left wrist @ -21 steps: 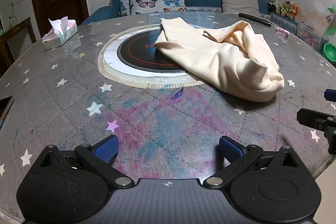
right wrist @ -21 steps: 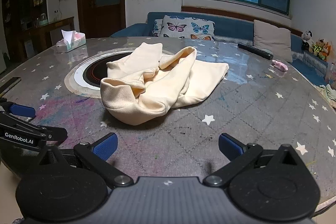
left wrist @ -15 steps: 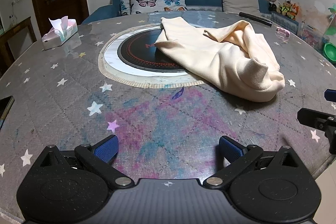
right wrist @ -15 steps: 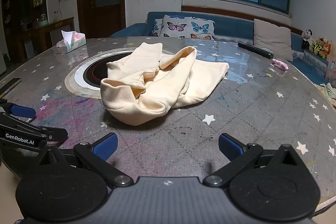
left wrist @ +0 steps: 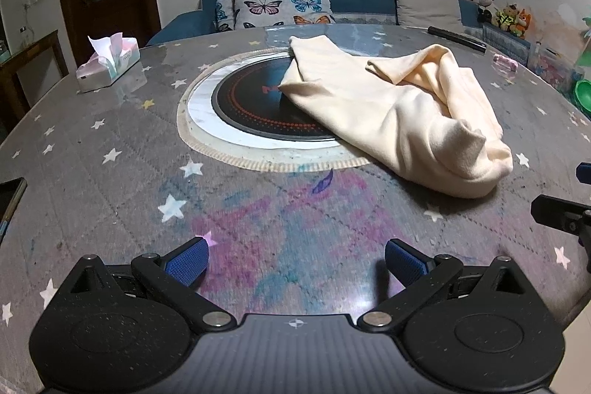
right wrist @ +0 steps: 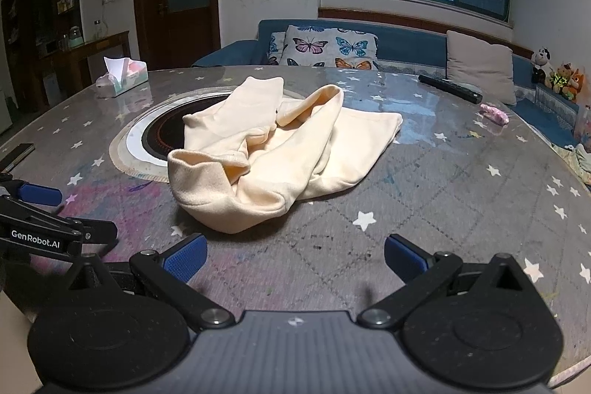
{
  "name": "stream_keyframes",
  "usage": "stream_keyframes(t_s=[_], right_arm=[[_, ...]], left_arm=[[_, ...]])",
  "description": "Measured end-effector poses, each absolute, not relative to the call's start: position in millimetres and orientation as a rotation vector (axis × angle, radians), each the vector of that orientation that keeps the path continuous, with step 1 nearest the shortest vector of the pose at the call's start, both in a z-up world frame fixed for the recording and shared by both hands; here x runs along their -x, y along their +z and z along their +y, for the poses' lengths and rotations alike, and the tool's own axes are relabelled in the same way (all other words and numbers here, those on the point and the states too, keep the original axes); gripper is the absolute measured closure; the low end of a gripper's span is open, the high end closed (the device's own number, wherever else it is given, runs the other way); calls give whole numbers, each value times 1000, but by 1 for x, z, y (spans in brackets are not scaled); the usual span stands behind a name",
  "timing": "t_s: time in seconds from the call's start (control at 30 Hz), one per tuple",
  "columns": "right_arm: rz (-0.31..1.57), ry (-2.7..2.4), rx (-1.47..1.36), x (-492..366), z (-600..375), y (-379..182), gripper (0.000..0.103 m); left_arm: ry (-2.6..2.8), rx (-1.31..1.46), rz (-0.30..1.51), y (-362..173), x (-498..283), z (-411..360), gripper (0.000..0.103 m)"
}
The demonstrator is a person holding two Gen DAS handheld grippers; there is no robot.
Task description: Fold clothes
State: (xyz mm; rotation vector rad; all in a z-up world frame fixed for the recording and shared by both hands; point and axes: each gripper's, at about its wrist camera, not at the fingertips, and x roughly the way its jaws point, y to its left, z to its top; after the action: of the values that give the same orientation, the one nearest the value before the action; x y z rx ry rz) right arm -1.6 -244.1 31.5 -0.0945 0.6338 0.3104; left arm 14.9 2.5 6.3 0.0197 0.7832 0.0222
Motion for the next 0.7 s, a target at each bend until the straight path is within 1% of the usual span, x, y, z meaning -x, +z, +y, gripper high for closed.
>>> stream_keyframes(t_s=[0.7], right_arm=[[658,308,98,-22,-242,30,0]], left_arm=[[8,-41,788,10,-38,-3,0]])
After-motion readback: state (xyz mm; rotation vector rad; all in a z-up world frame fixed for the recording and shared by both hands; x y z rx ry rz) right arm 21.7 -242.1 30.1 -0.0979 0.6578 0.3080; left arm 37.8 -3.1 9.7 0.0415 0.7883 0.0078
